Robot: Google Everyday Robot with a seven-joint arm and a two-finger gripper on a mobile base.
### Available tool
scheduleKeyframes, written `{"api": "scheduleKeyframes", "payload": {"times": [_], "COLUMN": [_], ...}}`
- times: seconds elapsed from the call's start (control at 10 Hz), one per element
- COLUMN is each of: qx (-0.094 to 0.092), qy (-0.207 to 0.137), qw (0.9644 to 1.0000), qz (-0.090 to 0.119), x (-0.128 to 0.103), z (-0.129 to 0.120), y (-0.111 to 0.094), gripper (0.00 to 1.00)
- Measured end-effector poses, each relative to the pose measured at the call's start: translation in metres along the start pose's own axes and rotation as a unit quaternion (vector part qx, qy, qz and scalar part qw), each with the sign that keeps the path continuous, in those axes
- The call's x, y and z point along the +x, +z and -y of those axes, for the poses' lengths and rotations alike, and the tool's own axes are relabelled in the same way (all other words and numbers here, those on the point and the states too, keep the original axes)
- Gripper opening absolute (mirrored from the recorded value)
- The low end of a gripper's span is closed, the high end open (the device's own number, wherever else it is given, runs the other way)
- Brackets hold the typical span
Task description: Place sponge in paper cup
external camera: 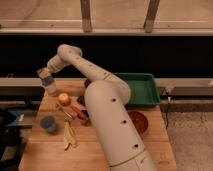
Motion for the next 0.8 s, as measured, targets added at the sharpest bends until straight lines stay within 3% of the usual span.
{"api": "scheduleKeyframes", "payload": {"times": [0.2,0.8], "qx": [0.0,0.0], "qy": [0.0,0.0], "qw": [1.0,1.0], "qz": [0.0,0.0], "x": [0.0001,0.0], "z": [0.0,0.0], "y": [0.0,0.0], "gripper": [0.8,0.8]}}
